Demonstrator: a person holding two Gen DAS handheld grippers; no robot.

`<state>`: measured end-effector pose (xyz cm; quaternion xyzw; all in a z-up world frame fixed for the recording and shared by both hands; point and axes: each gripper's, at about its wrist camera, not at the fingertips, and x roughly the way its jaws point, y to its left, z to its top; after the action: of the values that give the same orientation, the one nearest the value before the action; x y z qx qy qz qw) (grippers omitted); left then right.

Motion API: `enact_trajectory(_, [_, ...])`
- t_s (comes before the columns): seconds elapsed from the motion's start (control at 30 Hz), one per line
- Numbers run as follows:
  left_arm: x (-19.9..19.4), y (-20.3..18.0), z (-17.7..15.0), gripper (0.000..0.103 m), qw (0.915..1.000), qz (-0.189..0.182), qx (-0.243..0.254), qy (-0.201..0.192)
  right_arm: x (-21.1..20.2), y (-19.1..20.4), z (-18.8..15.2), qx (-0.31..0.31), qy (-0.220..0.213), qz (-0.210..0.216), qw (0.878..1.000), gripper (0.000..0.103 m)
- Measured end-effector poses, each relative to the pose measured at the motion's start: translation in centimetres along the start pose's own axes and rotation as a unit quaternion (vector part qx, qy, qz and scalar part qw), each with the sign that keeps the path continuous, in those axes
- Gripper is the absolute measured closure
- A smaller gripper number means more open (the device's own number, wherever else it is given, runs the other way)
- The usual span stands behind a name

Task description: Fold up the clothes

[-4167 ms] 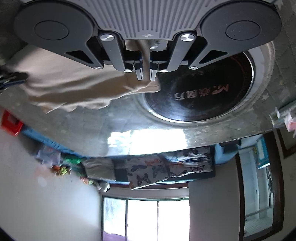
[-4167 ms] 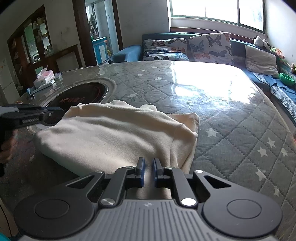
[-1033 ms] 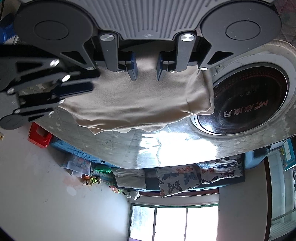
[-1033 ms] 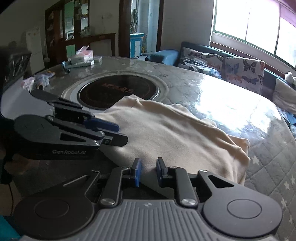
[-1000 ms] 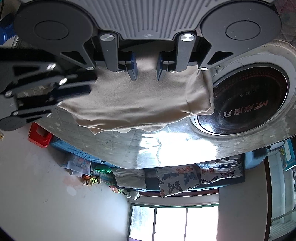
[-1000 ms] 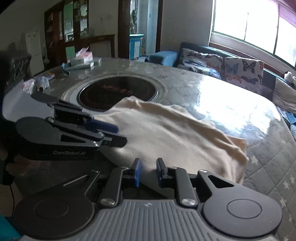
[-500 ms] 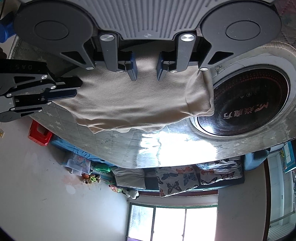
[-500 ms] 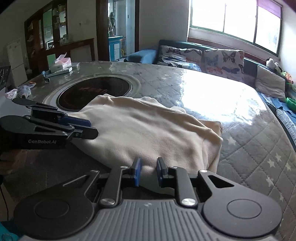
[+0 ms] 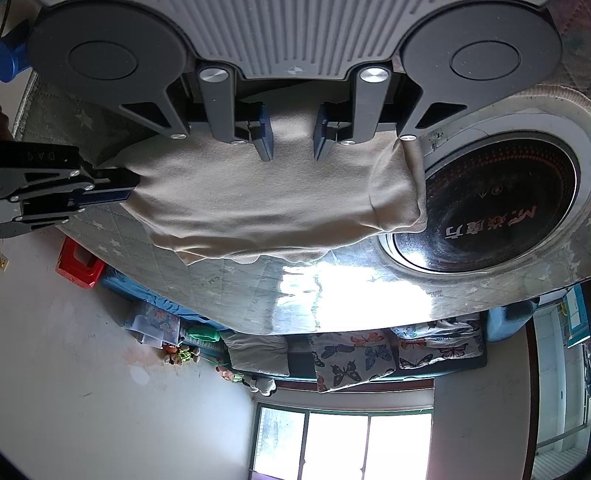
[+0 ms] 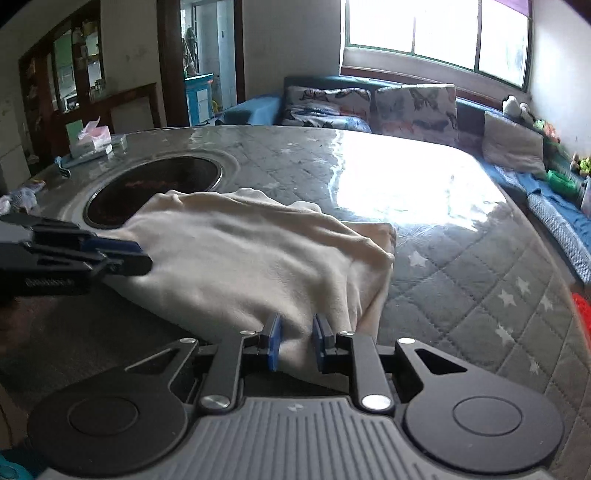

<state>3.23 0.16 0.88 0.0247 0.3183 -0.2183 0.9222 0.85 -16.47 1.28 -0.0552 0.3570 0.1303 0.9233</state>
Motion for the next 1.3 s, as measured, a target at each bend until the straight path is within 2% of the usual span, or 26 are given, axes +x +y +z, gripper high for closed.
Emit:
enact_trajectory(0.3, [-0.2,-0.1,0.0,0.076,1.0000,0.002,0.000,0.000,-0.9,-0.8,1.4,0.008,-0.014,0.004,1.000,0.085])
enact_trajectory(0.57, [-0.4,0.0,0.1,0.075,1.0000,0.001,-0.004,0.001,2.9,-2.1,2.8,0.029,0.007,0.004,1.000,0.084])
enact_trajectory(0.7, [-0.7,0.1,0.2,0.071,1.0000,0.003,-0.006,0.000,2.9,-2.2,2.9,0.030,0.003,0.002,1.000,0.083])
enact_trajectory(0.77, [-1.2,0.2,0.5,0.068,0.9999,0.006,-0.011,-0.008,2.4,-1.9,3.1,0.020,-0.002,-0.001,1.000,0.083])
enact_trajectory(1.0, [-3.0,1.9,0.4,0.068,0.9985,0.030,-0.040,-0.023,1.0,0.5,3.4,-0.007,-0.017,0.034,0.999,0.082])
enact_trajectory(1.13, [-3.2,3.2,-0.4,0.070,0.9970,0.049,-0.058,-0.015,1.6,2.1,3.0,-0.024,-0.007,0.050,0.998,0.081])
enact_trajectory(1.3, [-3.0,4.1,-1.5,0.067,0.9959,0.063,-0.064,-0.005,2.5,2.9,2.3,-0.032,0.003,0.050,0.998,0.080])
